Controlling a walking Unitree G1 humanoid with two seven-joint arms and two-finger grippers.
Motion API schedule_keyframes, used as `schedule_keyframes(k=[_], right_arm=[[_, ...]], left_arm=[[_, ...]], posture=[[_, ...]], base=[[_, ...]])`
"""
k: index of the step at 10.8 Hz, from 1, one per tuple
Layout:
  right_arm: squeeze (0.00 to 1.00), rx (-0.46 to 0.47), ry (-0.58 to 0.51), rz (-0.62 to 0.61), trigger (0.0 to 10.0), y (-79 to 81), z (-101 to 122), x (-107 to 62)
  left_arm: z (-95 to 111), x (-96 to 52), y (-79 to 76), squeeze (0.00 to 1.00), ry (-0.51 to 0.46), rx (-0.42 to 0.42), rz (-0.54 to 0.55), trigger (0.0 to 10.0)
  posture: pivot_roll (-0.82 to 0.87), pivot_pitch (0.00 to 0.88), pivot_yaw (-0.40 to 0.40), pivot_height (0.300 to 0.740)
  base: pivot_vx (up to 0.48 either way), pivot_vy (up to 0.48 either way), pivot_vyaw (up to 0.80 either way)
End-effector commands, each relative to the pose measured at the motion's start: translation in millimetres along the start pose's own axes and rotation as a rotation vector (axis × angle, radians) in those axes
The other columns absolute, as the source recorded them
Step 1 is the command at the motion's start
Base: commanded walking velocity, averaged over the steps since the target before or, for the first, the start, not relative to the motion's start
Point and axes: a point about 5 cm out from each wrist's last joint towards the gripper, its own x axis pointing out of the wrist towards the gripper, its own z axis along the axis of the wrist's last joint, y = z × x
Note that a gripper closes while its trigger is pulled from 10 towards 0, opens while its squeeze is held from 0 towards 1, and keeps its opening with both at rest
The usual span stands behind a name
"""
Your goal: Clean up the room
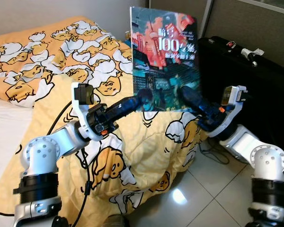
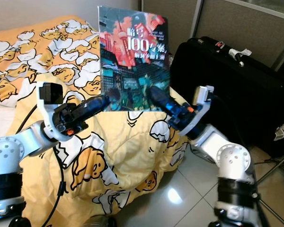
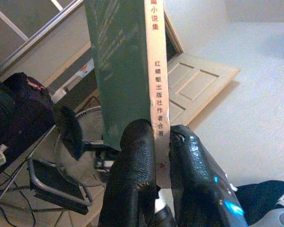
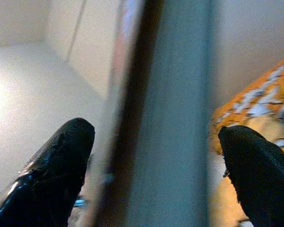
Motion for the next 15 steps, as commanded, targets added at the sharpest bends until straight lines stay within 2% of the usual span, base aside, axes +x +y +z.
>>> schedule_keyframes(k=[1, 2, 3, 4, 5, 6, 8, 10, 15], right_arm=[[0.0, 0.0, 0.005, 0.035, 10.0, 6.6, 0, 2.4], [0.0, -0.007, -0.006, 0.058, 4.3, 11.7, 1, 5.1], [0.0, -0.022, -0.028, 0.071, 1.8, 15.3, 4, 6.5], [0.0, -0.039, -0.058, 0.067, 1.0, 16.8, 8, 5.3], [0.0, -0.051, -0.069, 0.061, 0.8, 18.2, 9, 3.3], [0.0, -0.053, -0.08, 0.058, 0.0, 20.2, 9, 0.7], [0.0, -0.05, -0.083, 0.046, 0.0, 21.9, 7, -3.3], [0.0, -0.048, -0.038, 0.016, 0.0, 20.4, -1, -4.6], [0.0, -0.077, -0.098, -0.015, 0.0, 16.9, 5, -4.0]], left_arm=[[6, 4.5, -3.4, 0.0, -0.004, 0.035, -0.028, 0.0], [6, 4.4, -0.6, 0.0, -0.004, 0.036, -0.015, 0.0], [7, 3.9, 2.0, 0.0, -0.007, 0.036, -0.006, 0.0], [8, 3.3, 3.9, 0.0, -0.013, 0.037, 0.001, 0.0], [8, 2.6, 5.0, 0.0, -0.02, 0.037, 0.005, 0.0], [9, 2.2, 6.2, 0.0, -0.027, 0.038, 0.008, 0.0], [11, 1.2, 8.8, 0.0, -0.037, 0.044, 0.016, 0.0], [13, 1.8, 11.4, 0.0, -0.045, 0.051, 0.024, 0.0], [11, 1.8, 12.8, 0.0, -0.037, 0.048, 0.014, 0.0]], posture=[[-0.03, 0.0, 0.056, 0.74], [-0.03, 0.0, 0.059, 0.74], [-0.04, 0.0, 0.061, 0.74], [-0.04, 0.0, 0.062, 0.74], [-0.05, 0.0, 0.065, 0.74], [-0.05, 0.0, 0.065, 0.74], [-0.05, 0.0, 0.071, 0.74], [-0.06, 0.0, 0.073, 0.74], [-0.07, 0.0, 0.084, 0.74]], base=[[0.0, 0.0, 0.0], [0.0, 0.0, 0.0], [0.0, 0.0, 0.0], [0.0, 0.0, 0.0], [0.0, 0.0, 0.0], [0.0, 0.0, 0.0], [0.0, 0.0, 0.0], [0.0, 0.0, 0.0], [0.0, 0.0, 0.0]])
